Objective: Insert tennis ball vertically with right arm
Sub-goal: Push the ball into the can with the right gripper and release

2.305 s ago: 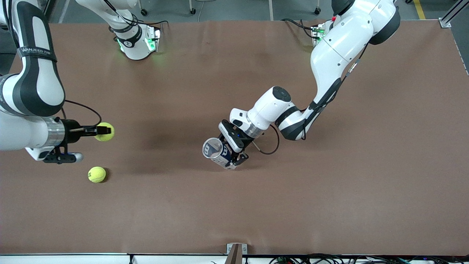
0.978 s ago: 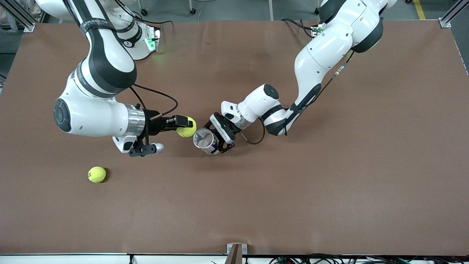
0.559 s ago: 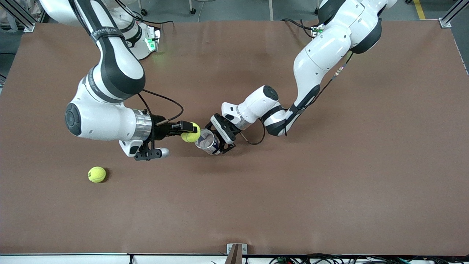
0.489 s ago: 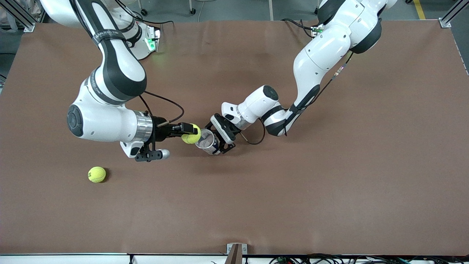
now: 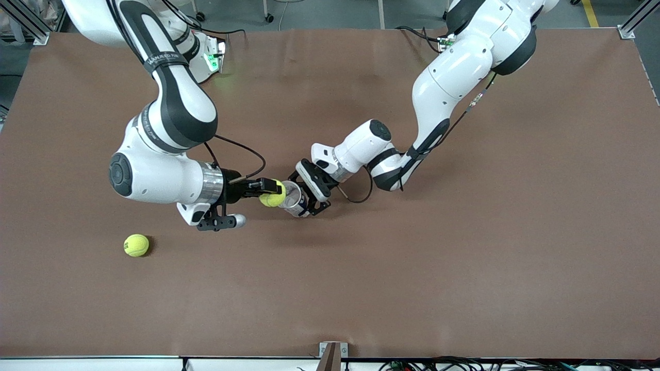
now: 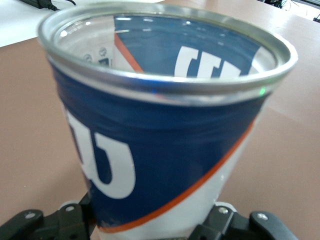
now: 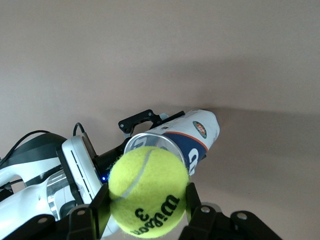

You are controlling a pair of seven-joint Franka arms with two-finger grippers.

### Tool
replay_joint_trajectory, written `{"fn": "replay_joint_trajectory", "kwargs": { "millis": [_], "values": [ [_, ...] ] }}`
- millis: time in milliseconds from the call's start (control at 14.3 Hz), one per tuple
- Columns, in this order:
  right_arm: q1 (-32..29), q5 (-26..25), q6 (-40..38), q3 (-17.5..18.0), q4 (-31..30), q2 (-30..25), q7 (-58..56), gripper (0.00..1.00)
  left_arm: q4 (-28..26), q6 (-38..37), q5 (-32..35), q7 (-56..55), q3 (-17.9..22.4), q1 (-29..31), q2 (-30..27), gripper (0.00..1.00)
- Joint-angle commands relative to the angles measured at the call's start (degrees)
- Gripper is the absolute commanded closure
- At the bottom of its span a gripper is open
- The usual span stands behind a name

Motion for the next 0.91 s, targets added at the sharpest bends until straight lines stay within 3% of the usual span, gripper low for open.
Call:
{"fn": "replay_joint_trajectory", "kwargs": {
  "millis": [0,279,349,419,489,559,838],
  "values": [
    [1.5,-0.9,2.1,-0.4,-0.5,0.0,0.5,0.7,1.1,0.6,-0.3,0.4,0.9,-1.1,0.9,0.24],
    [2.2,-1.8,2.4,-0.5,-0.5,0.8,0.4,0.69,1.0,0.9,-0.3,0.5,0.9,-1.1,1.0,0.24],
    [2.2,-2.7,2.3,-0.5,-0.5,0.8,0.5,0.64,1.0,0.9,-0.3,0.5,0.9,-1.1,1.0,0.24],
    [2.2,-2.9,2.2,-0.5,-0.5,0.8,0.5,0.47,1.0,0.9,-0.3,0.5,1.0,-1.1,1.0,0.24],
    [2.4,-2.9,2.2,-0.5,-0.6,0.8,0.5,0.11,1.1,0.9,-0.3,0.4,1.0,-1.1,0.9,0.24],
    [2.5,-2.9,2.0,-0.5,-0.6,0.8,0.8,0.0,1.1,0.9,-0.3,0.4,0.9,-1.1,1.0,0.24],
    [3.2,-3.0,1.5,-0.5,-0.5,0.5,7.9,0.0,1.1,0.9,-0.3,0.5,1.0,-1.1,1.0,0.24]
  ]
}}
